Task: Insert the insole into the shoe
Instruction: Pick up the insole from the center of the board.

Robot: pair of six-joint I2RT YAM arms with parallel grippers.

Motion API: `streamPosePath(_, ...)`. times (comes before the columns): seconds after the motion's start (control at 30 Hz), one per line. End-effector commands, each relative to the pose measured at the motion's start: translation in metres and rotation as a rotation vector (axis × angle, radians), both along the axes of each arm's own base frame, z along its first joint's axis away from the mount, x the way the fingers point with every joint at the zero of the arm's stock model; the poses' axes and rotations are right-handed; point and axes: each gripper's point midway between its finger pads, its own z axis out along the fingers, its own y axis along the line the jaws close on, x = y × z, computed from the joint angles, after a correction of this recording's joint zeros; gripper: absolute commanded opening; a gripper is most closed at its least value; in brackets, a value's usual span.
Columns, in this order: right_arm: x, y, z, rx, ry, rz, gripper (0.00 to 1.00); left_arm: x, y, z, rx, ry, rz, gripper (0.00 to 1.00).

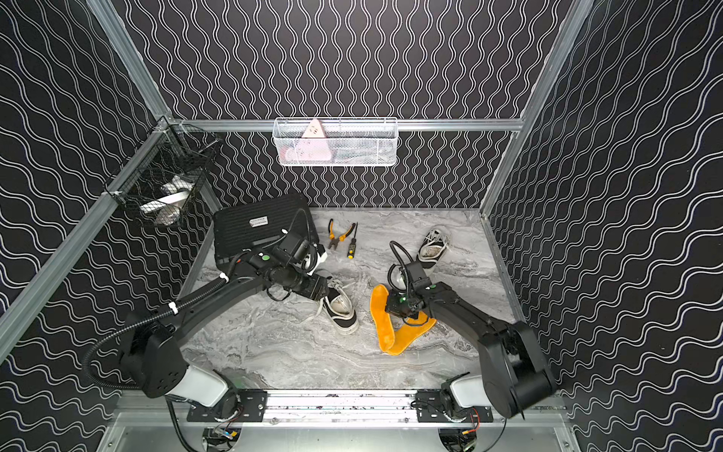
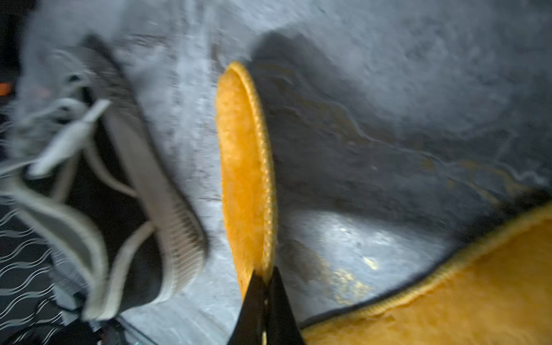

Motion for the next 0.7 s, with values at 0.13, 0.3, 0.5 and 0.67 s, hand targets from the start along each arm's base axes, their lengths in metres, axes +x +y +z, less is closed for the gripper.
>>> streamPosePath(0.13,-0.003,0.046,0.083,0.239,-0.182,0.255,0.04,-0.004,-0.04,0.04,-0.202,0.016,-0.293,0.75)
streamPosePath(0.3,-0.023,0.064,0.117,0.323,-0.234,0.405,0.05,-0.011,-0.045,0.034,-0.23,0.051,-0.347,0.76)
streamPosePath(0.5,-0.041,0.084,0.114,0.327,-0.205,0.541,0.05,-0.012,-0.043,0.031,-0.241,0.071,-0.371,0.76)
streamPosePath(0.67,-0.049,0.099,0.11,0.319,-0.219,0.617,0.05,-0.011,-0.038,0.025,-0.244,0.083,-0.372,0.76)
